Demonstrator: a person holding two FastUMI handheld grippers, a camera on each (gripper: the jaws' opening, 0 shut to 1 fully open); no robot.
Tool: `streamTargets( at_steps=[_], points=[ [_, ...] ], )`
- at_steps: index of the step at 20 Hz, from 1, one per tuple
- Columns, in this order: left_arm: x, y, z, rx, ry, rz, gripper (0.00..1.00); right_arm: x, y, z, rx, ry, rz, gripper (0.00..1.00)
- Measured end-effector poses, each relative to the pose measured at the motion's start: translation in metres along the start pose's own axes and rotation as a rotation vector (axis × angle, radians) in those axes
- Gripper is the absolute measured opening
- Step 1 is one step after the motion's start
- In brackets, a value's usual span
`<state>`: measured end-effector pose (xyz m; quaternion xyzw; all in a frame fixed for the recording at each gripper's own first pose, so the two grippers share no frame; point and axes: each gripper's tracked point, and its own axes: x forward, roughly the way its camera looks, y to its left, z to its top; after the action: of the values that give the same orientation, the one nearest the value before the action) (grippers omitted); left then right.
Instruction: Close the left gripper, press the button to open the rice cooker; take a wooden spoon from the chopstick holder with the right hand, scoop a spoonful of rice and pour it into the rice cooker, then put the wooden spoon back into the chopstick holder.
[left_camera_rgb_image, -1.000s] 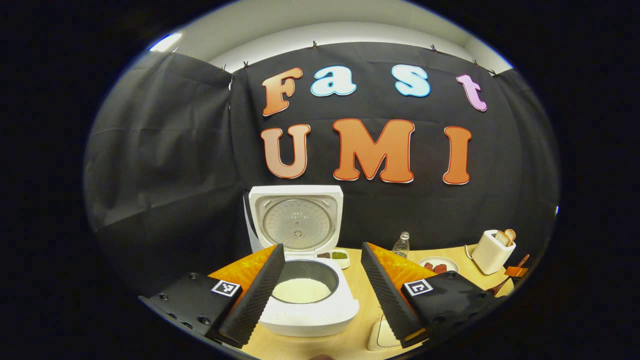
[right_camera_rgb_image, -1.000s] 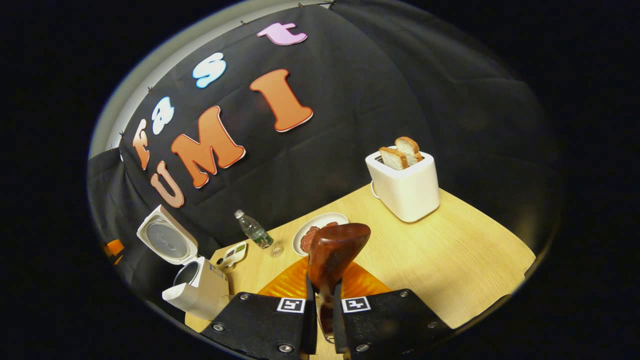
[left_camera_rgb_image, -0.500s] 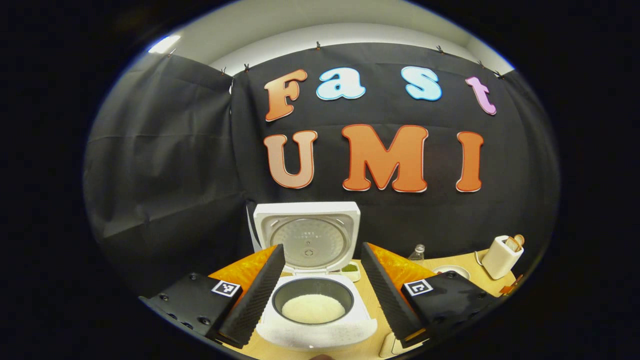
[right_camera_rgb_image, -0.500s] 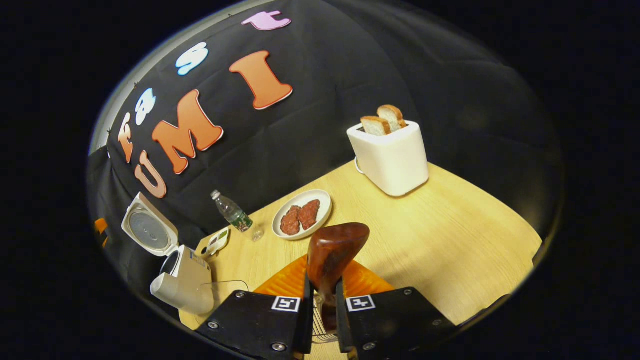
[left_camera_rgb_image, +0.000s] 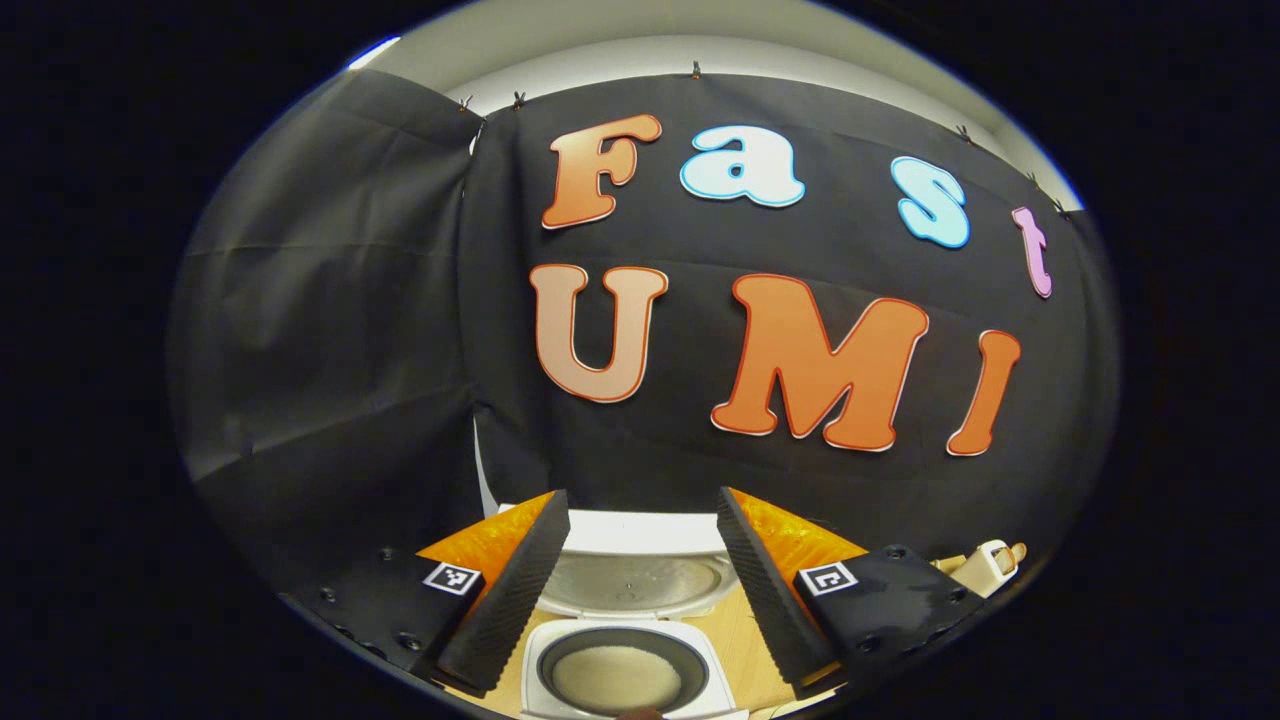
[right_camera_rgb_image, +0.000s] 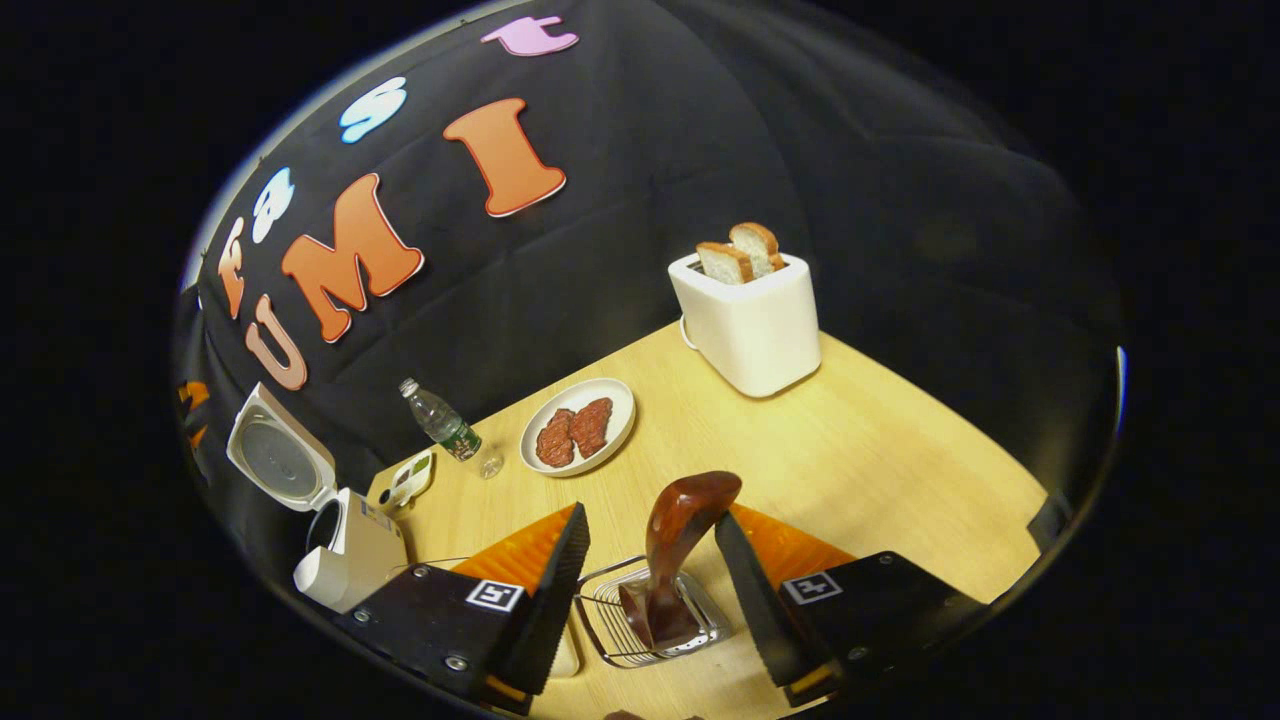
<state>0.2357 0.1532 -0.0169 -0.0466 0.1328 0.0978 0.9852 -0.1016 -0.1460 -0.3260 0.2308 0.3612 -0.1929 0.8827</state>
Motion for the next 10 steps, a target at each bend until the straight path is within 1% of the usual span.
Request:
streamTargets(
  at_steps=[1,3,5,7,10],
  points=[
    [0.018,0.0,0.004,0.006,0.003,-0.005,1.0,-0.008,-0.002,0.008,-0.019,-0.017,-0.015,0.84],
    [0.055,0.001,0.001,0.017,0.047,-0.011,0.99,-0.026,0.003,0.024,-0.042,-0.054,-0.025,0.86],
    [0.086,0.004,-0.022,0.043,0.126,0.008,1.0,-0.042,0.007,0.041,-0.066,-0.092,-0.031,0.86],
    [0.108,-0.001,-0.045,0.062,0.212,0.005,1.0,-0.057,0.011,0.059,-0.084,-0.126,-0.036,0.87],
    [0.129,0.014,-0.067,0.079,0.331,0.066,0.99,-0.08,0.018,0.078,-0.094,-0.163,-0.032,0.87]
  ],
)
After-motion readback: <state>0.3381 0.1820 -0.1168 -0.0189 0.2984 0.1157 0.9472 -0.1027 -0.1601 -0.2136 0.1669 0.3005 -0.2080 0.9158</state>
